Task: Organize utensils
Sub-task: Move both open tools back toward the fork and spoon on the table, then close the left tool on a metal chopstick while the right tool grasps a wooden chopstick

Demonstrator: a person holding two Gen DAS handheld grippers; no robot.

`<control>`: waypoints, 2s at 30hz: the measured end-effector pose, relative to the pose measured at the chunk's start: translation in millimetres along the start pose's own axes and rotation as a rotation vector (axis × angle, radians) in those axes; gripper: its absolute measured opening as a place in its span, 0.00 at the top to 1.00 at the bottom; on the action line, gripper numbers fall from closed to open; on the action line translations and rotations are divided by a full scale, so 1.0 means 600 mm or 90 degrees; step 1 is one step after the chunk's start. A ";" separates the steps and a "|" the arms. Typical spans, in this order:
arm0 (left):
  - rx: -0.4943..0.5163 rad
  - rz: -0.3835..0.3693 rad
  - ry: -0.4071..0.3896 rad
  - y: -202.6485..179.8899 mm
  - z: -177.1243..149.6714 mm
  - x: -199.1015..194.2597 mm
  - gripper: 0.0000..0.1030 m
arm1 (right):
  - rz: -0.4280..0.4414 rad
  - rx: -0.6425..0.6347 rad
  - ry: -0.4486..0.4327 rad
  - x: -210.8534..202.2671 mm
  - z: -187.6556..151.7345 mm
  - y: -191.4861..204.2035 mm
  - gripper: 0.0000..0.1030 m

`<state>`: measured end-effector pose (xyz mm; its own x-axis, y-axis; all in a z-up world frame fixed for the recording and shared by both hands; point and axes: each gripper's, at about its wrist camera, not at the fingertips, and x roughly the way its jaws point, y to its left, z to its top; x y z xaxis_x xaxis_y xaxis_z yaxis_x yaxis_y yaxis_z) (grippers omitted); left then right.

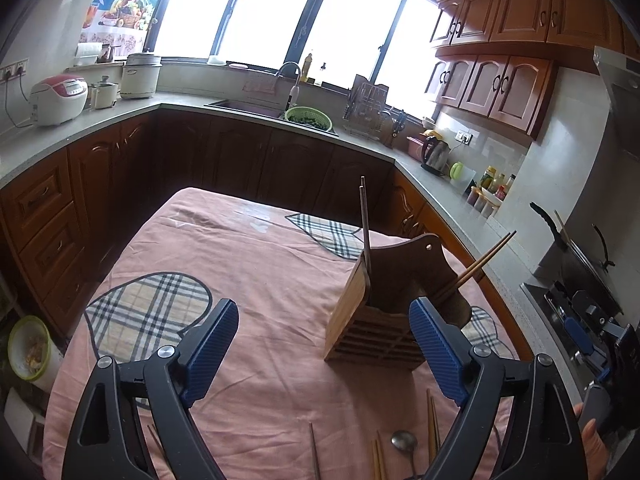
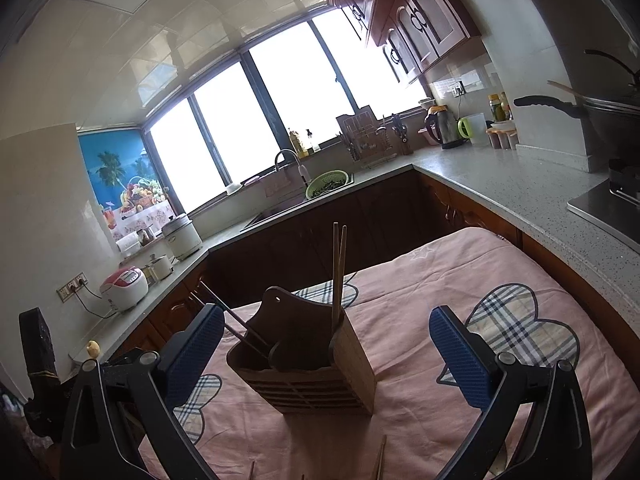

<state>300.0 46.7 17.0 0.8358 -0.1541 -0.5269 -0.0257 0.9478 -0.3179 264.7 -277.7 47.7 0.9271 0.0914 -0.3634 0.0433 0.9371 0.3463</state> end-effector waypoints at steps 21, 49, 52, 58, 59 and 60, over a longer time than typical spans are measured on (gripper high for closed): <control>-0.025 0.010 0.058 0.024 -0.063 -0.092 0.15 | -0.050 0.000 0.048 -0.089 -0.083 -0.016 0.00; -0.011 0.043 0.141 0.013 -0.100 -0.030 0.16 | -0.050 -0.041 0.182 -0.024 -0.167 -0.004 0.30; 0.000 0.048 0.154 0.009 -0.106 -0.016 0.16 | -0.063 -0.046 0.207 -0.009 -0.180 -0.010 0.42; 0.021 0.053 0.191 -0.003 -0.118 0.023 0.26 | -0.082 -0.055 0.261 0.026 -0.207 -0.022 0.61; 0.024 0.054 0.198 -0.005 -0.120 0.031 0.28 | -0.084 -0.057 0.270 0.032 -0.211 -0.024 0.64; 0.027 0.056 0.205 -0.007 -0.121 0.039 0.31 | -0.086 -0.058 0.279 0.037 -0.216 -0.026 0.66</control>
<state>279.5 19.1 -51.4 0.6147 -0.1455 -0.7753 -0.0608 0.9712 -0.2304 236.7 -246.5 -77.8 0.6702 0.0817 -0.7377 0.1014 0.9745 0.2000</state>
